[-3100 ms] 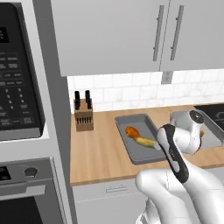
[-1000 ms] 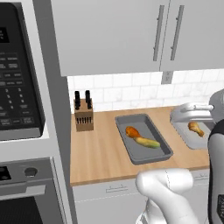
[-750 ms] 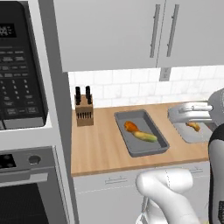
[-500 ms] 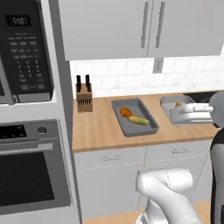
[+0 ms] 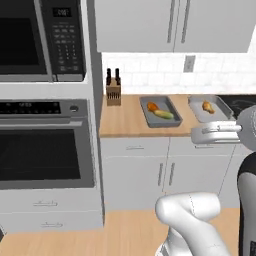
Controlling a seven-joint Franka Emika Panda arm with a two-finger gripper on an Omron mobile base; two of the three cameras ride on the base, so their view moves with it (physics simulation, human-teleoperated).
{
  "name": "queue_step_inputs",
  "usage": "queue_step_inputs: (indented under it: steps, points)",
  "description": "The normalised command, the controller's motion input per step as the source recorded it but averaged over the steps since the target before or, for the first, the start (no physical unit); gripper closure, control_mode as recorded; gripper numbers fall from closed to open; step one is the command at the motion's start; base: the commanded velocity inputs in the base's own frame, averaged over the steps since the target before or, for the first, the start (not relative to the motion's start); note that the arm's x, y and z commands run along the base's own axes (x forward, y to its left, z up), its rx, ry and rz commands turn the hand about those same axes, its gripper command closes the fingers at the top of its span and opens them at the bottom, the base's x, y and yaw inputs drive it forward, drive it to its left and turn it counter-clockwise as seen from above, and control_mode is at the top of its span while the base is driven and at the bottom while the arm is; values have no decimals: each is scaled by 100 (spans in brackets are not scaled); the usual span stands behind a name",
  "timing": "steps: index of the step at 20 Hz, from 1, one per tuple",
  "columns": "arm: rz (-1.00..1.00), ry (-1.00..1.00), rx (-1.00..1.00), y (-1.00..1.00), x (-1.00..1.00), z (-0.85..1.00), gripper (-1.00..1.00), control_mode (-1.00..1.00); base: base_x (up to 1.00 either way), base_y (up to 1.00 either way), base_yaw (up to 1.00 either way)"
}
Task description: Place one cucumber and one chicken drumstick in each tupperware on the nearby counter, to pack two identical lunches.
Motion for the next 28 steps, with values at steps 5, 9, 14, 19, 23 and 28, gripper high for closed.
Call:
queue_step_inputs:
  steps: [5, 9, 14, 19, 23, 28]
  points:
    - [0, 0, 0, 0, 0, 0, -100, 100, -34, 1, 58]
    - [0, 0, 0, 0, 0, 0, -100, 100, -20, 0, 61]
    - [0, 0, 0, 0, 0, 0, -100, 100, -2, 28, 62]
    - [0, 0, 0, 0, 0, 0, -100, 100, -1, 40, 74]
    - [0, 0, 0, 0, 0, 0, -100, 100, 0, 15, 82]
    - [0, 0, 0, 0, 0, 0, -100, 100, 27, 9, 73]
